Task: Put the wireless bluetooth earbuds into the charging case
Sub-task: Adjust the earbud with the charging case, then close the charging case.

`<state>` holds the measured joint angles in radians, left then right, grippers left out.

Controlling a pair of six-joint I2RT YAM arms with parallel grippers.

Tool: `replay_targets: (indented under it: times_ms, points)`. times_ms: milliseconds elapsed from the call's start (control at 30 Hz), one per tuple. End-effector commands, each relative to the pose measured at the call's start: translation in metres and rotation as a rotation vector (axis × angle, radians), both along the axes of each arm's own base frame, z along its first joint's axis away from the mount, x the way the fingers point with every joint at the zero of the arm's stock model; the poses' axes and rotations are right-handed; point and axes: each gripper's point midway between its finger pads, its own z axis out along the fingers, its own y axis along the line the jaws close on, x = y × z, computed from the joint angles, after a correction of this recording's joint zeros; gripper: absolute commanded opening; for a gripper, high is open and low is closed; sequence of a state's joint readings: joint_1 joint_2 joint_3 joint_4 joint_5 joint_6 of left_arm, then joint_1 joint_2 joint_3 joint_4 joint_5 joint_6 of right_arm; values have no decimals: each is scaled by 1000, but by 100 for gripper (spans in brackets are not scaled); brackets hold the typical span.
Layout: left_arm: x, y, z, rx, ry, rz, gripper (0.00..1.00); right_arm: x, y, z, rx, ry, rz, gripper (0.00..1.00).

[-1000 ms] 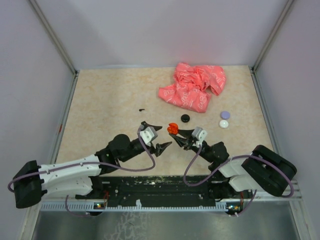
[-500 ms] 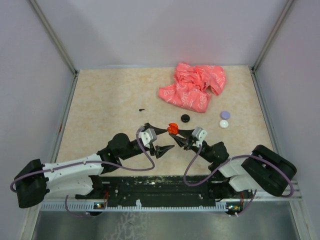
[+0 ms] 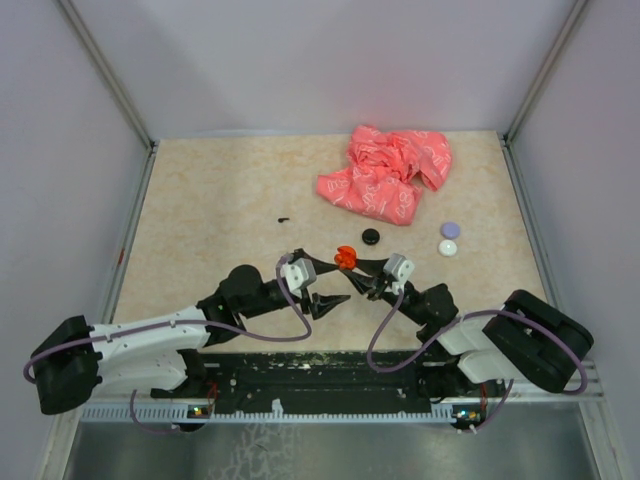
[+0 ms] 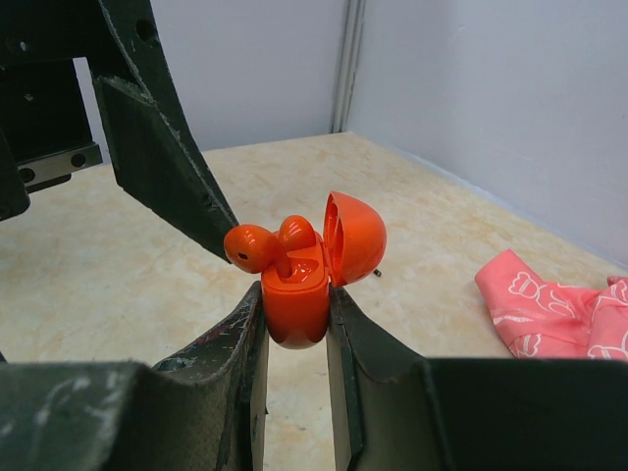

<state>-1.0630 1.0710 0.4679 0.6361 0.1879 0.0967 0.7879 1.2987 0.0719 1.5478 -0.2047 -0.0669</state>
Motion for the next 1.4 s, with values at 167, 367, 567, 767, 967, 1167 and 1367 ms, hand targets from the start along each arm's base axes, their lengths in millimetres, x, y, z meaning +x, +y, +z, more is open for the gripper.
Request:
replay_targets:
  times_ms: [167, 367, 567, 767, 967, 1167, 1367]
  points:
    - [-7, -7, 21, -55, -8, -54, 72, -5, 1, 20, 59, -49, 21, 0]
    - [1, -17, 27, -41, -27, -52, 72, -4, 2, 19, 54, -46, 20, 0]
    - [2, -23, 29, -30, -27, -61, 73, -4, 2, 18, 52, -45, 21, 0]
    - [11, -13, 34, -19, 24, 17, 73, -4, 3, 17, 46, -42, 27, 0]
    - [19, 16, 35, 17, 132, 121, 78, -7, 8, 15, 35, -41, 55, 0]
    - [23, 31, 30, 30, 224, 53, 85, -17, 15, 16, 30, -54, 123, 0]
    - [20, 28, 29, 19, 247, -47, 91, -26, 21, 18, 31, -64, 184, 0]
